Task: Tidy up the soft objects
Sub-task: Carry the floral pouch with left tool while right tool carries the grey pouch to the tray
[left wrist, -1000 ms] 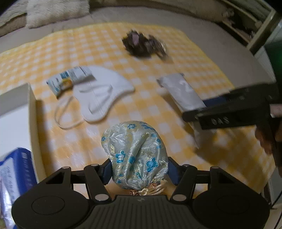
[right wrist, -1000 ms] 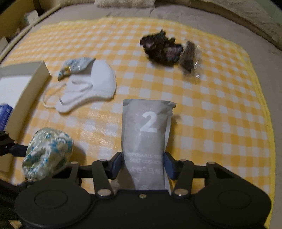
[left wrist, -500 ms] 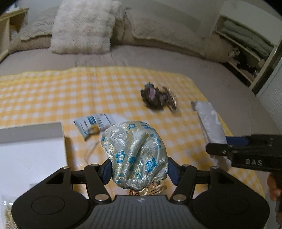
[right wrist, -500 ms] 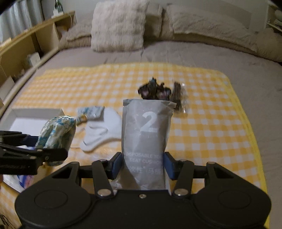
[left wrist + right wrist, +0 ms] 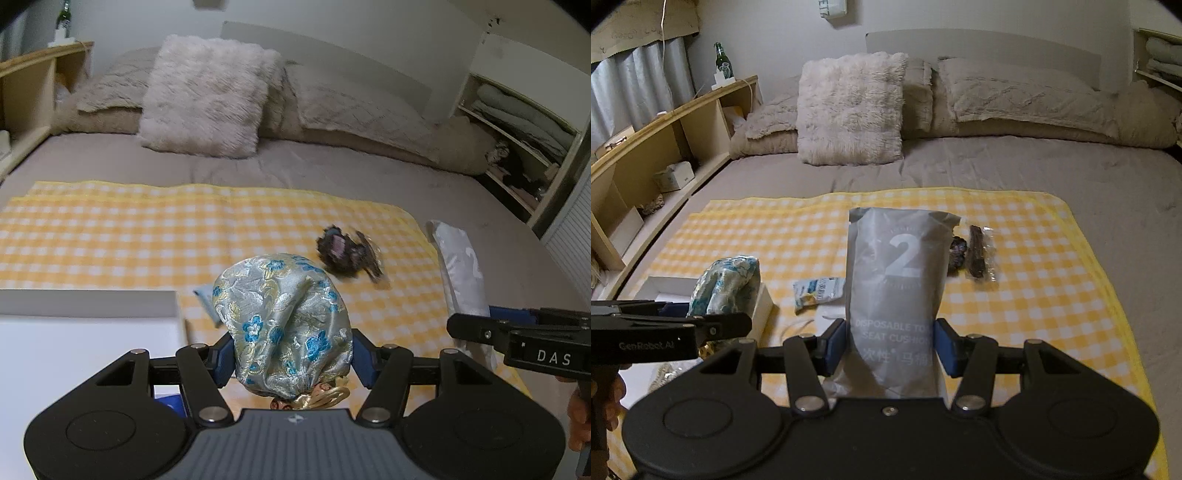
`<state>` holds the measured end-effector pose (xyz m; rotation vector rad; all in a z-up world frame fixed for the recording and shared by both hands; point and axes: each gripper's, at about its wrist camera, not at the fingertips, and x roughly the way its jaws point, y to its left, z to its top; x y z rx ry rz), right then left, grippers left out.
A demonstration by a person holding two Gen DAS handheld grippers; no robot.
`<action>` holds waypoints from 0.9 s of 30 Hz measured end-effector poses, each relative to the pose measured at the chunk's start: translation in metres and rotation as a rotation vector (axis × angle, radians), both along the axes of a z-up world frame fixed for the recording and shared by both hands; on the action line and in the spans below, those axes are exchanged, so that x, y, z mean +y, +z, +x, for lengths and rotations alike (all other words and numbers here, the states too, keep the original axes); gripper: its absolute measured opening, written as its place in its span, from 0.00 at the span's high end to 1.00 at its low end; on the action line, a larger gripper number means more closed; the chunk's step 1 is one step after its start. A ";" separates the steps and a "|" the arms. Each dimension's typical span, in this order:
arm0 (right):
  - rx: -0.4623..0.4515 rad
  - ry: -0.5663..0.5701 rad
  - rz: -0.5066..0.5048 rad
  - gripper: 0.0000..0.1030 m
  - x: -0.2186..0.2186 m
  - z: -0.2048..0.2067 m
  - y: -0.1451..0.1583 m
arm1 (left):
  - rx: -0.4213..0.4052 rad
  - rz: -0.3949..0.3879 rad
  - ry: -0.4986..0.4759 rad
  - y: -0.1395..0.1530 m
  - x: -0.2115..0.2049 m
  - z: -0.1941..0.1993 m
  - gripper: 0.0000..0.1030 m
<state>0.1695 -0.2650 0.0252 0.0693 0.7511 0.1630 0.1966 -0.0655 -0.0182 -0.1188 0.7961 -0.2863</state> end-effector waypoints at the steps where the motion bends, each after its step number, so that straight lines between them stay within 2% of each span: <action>1: 0.001 0.000 0.007 0.49 0.002 0.000 0.001 | -0.007 0.004 0.007 0.002 0.003 -0.002 0.40; 14: 0.005 0.044 0.056 0.49 0.043 0.010 0.002 | -0.047 0.052 0.097 0.018 0.062 -0.014 0.40; 27: 0.036 0.125 0.131 0.49 0.112 0.029 -0.006 | -0.045 0.057 0.231 0.023 0.155 -0.030 0.40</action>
